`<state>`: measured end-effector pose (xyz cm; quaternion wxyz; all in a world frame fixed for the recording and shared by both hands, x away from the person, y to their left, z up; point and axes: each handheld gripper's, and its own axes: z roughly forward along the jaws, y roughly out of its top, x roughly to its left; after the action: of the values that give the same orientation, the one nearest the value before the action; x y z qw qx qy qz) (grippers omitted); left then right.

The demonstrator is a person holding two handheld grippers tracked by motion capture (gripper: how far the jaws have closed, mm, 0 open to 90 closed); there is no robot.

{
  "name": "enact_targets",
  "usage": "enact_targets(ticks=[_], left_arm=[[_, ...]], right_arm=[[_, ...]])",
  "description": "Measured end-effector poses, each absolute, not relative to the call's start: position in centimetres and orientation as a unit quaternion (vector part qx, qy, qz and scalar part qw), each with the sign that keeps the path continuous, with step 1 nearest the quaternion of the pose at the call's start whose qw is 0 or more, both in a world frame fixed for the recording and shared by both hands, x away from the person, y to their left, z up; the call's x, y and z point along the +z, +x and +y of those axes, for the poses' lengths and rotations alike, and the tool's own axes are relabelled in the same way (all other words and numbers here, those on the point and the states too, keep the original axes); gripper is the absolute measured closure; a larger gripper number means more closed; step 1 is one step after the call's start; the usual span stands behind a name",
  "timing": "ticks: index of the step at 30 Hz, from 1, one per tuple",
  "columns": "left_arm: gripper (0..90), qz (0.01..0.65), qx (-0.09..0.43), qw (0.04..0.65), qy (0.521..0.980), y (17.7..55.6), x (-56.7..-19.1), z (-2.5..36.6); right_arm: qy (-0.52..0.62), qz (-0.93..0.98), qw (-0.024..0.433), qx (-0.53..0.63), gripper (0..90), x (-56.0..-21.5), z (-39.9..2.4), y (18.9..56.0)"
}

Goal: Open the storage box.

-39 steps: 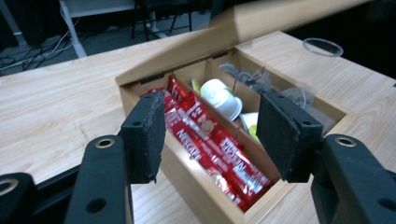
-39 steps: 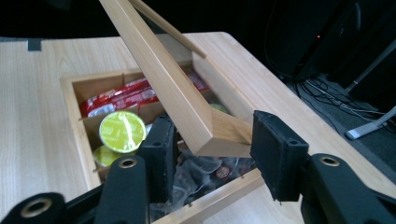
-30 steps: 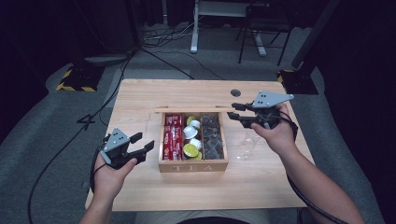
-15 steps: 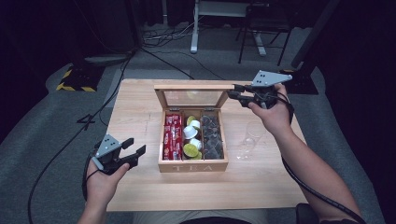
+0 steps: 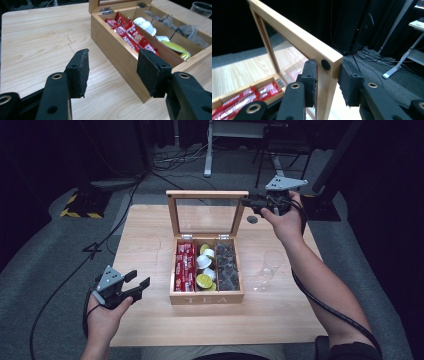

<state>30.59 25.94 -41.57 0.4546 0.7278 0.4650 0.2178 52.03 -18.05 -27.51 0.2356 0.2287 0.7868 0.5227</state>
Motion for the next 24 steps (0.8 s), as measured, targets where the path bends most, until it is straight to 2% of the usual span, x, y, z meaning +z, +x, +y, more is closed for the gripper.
enact_targets(ticks=[12,24], left_arm=[[43.6,0.472,0.198,0.433,0.741,32.4,-43.2,25.9],[43.9,0.473,0.184,0.432,0.745,33.4,-44.0,25.9]], right_arm=[[0.248,0.789,0.256,0.501,65.4,-27.2,-17.1,56.1],[0.29,0.776,0.246,0.503,64.9,-28.1,-16.6,59.8]])
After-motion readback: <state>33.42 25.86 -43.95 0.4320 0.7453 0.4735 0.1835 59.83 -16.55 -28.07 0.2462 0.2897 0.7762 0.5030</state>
